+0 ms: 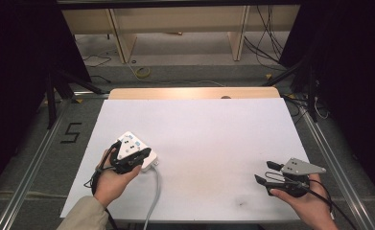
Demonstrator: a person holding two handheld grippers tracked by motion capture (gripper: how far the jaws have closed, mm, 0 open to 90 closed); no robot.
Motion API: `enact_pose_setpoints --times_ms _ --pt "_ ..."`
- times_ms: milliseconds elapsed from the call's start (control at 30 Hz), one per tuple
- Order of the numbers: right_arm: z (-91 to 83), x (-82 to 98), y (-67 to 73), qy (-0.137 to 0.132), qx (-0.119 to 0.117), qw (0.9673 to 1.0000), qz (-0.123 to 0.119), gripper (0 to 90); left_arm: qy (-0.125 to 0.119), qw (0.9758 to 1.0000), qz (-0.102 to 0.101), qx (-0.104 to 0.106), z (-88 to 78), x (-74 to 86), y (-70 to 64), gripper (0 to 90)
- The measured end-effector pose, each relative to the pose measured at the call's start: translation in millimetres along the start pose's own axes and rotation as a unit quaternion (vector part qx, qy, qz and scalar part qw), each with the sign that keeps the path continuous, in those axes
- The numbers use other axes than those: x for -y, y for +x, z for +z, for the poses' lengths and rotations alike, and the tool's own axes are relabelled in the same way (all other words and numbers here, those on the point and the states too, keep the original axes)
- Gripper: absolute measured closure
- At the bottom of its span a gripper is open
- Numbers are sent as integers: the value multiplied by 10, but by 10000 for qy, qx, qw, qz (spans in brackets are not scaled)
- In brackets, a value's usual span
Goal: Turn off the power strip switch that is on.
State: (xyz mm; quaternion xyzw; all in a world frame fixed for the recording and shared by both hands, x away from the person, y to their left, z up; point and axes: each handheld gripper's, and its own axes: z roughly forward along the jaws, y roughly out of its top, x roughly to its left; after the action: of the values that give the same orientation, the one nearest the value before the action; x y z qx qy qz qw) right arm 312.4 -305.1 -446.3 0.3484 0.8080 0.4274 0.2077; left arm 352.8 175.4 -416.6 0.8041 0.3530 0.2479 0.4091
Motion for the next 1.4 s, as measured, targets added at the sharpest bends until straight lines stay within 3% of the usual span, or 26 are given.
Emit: enact_pose_setpoints --times_ms 533,833,1000,1167,1300,1400 --pt "-2 2 3 -12 -49 10000 5 336 -173 9995 167 192 -119 217 -140 899" --pt "-8 2 6 -26 -60 10000 -3 336 -10 9996 220 193 -227 409 -197 894" --pt "-14 5 3 -14 -76 10000 -19 334 -106 9995 164 244 -291 468 -221 778" --pt "-15 4 7 -22 -94 9999 -40 332 -284 9992 31 288 -293 441 -219 542" --pt "-17 8 -4 -28 -82 10000 -29 330 -235 9993 -134 269 -268 428 -246 339" --pt "-20 11 -10 -28 -81 10000 -17 328 -184 9995 -105 240 -242 435 -255 272"
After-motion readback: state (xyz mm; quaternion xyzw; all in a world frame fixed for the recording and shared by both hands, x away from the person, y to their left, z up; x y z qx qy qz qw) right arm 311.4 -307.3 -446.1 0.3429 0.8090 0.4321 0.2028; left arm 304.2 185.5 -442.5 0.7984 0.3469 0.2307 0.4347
